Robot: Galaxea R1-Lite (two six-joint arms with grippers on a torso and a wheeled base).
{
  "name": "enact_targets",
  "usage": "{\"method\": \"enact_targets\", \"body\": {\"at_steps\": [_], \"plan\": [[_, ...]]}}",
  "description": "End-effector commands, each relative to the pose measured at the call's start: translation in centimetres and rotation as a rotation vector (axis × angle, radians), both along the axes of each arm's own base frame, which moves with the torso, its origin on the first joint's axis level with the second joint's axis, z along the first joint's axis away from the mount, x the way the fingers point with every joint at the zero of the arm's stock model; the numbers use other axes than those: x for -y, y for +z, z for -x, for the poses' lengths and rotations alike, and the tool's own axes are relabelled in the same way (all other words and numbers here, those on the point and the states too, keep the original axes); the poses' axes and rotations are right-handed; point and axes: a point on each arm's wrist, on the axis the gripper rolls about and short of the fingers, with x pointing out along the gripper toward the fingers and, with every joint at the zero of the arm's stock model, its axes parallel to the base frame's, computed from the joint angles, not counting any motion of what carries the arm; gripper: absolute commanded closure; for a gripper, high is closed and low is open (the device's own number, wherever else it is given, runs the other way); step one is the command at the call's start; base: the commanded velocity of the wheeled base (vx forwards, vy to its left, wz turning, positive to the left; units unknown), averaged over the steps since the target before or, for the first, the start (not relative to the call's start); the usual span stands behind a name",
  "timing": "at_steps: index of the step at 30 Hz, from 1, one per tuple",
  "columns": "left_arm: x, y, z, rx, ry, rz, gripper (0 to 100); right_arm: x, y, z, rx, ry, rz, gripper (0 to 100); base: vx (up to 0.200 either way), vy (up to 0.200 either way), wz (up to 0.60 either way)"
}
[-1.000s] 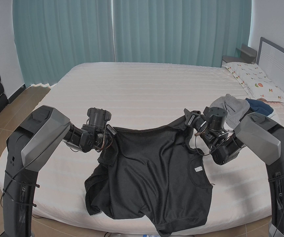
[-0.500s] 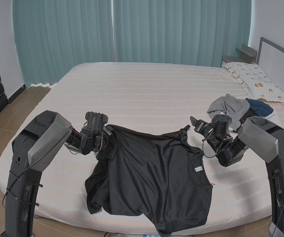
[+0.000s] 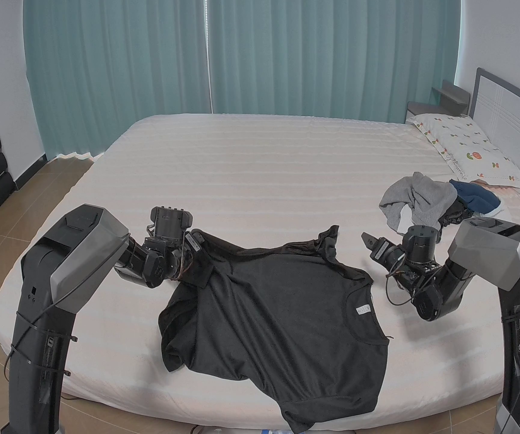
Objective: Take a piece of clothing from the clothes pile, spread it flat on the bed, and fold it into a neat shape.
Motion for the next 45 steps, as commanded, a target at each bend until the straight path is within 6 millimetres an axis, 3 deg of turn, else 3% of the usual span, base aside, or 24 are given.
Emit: {"method": "enact_targets", "body": {"at_steps": [1,6,15,23,28,31,39,45], "plan": [[-0.2,-1.4,1.6,-0.098,-0.034,-0.069,0,0.3,-1.8,3.7,-0.103,0.059,-0.024,0,0.000,0.000,0.00],[-0.7,-0.9,2.2,-0.129,-0.047,-0.073,0,0.6,-3.1,5.4,-0.157,0.078,-0.022,0,0.000,0.000,0.00],[-1.6,3.9,4.6,-0.128,-0.171,0.034,0,0.7,-3.1,7.4,-0.168,0.076,-0.156,0,0.000,0.000,0.00],[-1.7,2.8,5.4,-0.227,-0.173,0.126,0,0.7,-3.6,8.2,-0.192,0.065,-0.202,0,0.000,0.000,0.00],[-2.4,3.0,4.8,-0.259,-0.229,0.362,0,0.3,-4.5,8.5,-0.222,0.074,-0.217,0,0.000,0.000,0.00],[-2.9,2.0,4.5,-0.280,-0.230,0.409,0,0.3,-4.5,8.7,-0.226,0.069,-0.235,0,0.000,0.000,0.00],[-3.0,0.9,4.3,-0.246,-0.205,0.379,0,0.1,-4.7,9.1,-0.240,0.072,-0.241,0,0.000,0.000,0.00],[-2.5,0.1,5.6,-0.280,-0.172,0.333,0,0.1,-4.7,9.0,-0.239,0.070,-0.242,0,0.000,0.000,0.00]]}}
